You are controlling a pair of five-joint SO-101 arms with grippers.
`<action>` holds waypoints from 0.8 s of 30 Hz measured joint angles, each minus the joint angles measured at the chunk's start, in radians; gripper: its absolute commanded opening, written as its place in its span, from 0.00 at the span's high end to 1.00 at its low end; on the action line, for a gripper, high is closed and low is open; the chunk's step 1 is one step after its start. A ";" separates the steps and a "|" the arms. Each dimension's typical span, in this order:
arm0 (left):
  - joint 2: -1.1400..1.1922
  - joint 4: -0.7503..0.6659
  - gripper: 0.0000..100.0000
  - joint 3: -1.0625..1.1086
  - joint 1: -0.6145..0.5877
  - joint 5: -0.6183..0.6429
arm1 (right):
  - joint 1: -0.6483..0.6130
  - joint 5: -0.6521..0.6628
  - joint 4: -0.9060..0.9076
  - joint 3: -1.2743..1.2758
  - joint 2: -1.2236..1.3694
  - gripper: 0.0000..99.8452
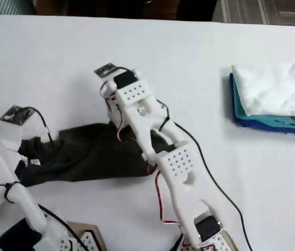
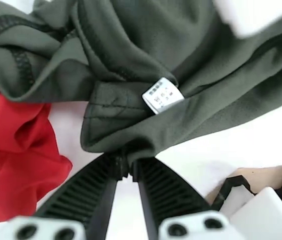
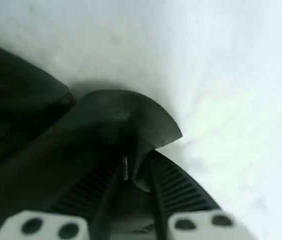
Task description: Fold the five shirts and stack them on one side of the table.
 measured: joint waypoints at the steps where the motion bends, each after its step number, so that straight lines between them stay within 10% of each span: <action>1: 0.000 0.000 0.97 0.000 0.000 0.000 | 0.000 0.002 0.000 -0.011 0.000 0.98; 12: 0.000 0.061 0.98 -0.178 0.209 0.330 | 0.118 0.011 0.006 -0.167 -0.170 0.98; 24: 0.500 0.164 0.98 -1.128 0.460 0.583 | 0.404 0.020 -0.094 -0.451 -0.318 0.98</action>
